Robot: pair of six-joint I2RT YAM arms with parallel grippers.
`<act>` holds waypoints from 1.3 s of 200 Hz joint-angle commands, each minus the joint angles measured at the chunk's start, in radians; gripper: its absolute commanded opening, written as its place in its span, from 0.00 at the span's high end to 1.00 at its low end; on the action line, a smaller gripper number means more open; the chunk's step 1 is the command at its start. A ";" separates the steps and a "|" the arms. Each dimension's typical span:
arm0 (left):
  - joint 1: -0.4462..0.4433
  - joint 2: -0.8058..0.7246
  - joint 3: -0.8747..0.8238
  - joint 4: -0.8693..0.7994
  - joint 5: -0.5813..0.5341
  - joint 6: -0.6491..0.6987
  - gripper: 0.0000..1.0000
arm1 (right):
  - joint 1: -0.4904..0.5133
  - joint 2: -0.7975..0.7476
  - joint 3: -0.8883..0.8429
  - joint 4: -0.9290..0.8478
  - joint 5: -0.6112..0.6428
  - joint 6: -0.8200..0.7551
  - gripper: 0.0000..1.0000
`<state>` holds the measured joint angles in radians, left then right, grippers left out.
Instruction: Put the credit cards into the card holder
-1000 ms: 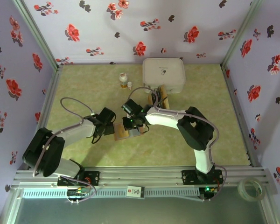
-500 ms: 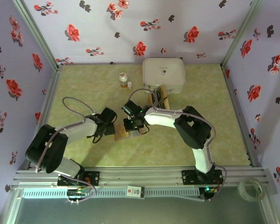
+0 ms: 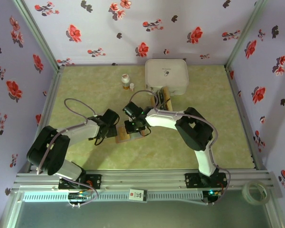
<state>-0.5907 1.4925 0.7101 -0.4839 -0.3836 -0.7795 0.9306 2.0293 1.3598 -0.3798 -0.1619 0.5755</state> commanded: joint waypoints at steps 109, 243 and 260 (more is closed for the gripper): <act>0.008 0.057 -0.022 0.028 -0.008 0.001 0.00 | 0.035 0.049 0.048 -0.026 -0.062 -0.008 0.92; 0.045 -0.103 0.022 -0.068 -0.018 0.032 0.00 | 0.001 -0.086 -0.024 -0.011 -0.028 0.003 0.82; 0.051 -0.114 0.020 -0.073 -0.017 0.035 0.00 | 0.001 -0.082 -0.031 0.009 -0.039 0.013 0.85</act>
<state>-0.5533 1.4105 0.7147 -0.5144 -0.3843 -0.7673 0.9360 1.9751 1.3472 -0.3893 -0.2062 0.5766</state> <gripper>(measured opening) 0.996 0.168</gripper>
